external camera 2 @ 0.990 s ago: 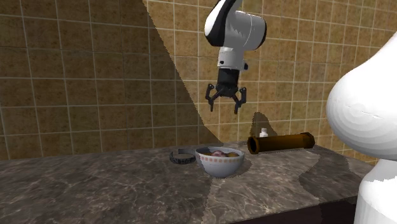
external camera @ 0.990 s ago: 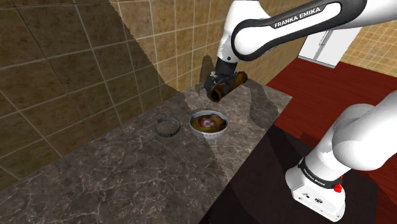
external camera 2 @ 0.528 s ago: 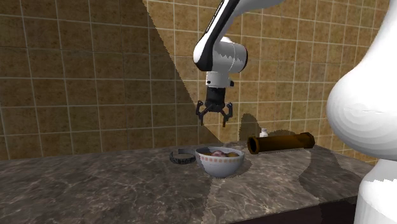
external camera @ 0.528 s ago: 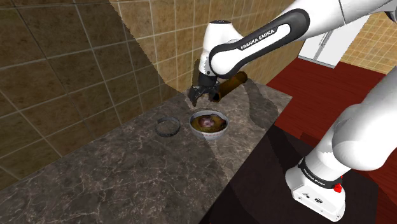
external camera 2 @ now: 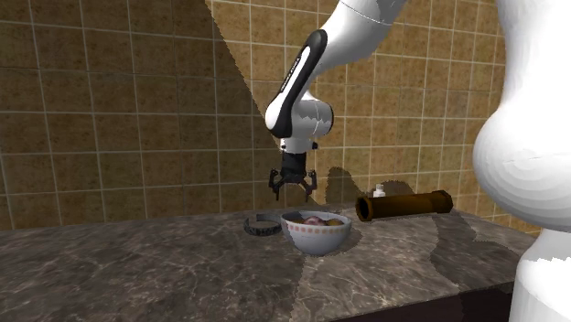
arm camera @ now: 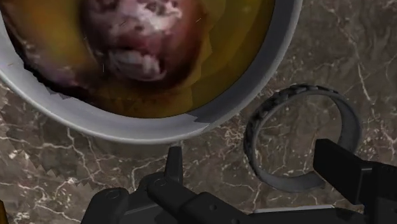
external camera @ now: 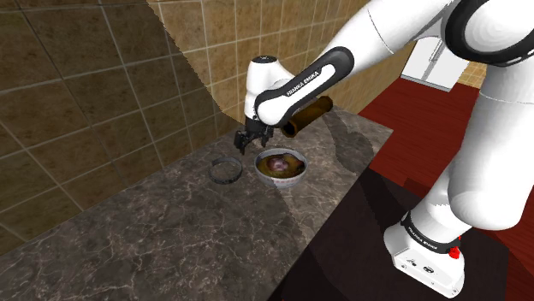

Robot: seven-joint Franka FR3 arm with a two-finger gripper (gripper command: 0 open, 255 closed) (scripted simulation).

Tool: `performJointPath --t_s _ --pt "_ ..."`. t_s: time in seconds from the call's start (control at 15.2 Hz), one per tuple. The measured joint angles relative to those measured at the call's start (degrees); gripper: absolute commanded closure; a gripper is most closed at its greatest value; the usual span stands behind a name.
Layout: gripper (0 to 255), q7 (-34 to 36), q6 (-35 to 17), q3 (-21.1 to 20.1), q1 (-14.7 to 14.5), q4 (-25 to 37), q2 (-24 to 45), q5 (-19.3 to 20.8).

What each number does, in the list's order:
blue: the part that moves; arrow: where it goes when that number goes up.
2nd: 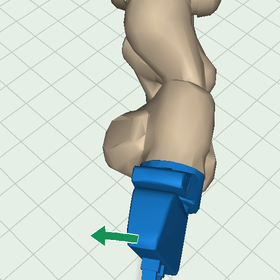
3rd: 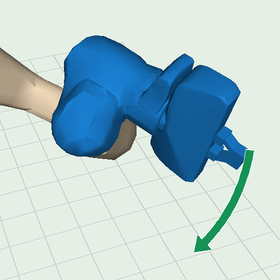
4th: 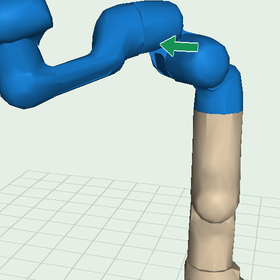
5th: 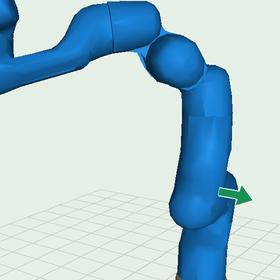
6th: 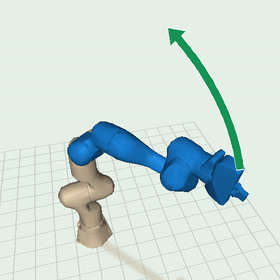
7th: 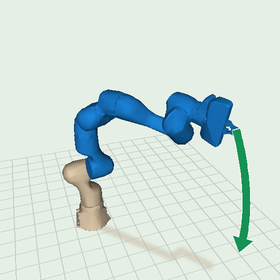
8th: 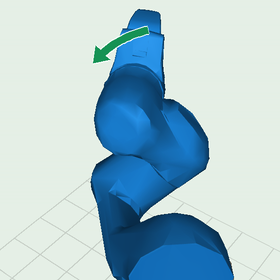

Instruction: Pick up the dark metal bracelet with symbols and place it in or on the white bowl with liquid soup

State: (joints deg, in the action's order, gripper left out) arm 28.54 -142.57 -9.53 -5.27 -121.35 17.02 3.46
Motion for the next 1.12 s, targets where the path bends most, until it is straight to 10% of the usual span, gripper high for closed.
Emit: performJointPath --t_s 0.46,1.12 --pt "0 4.1 -1.3 2.1 -3.4 12.4 14.2 4.4" --pt "0 5.0 -4.8 3.0 -4.3 14.6 19.9 5.5"
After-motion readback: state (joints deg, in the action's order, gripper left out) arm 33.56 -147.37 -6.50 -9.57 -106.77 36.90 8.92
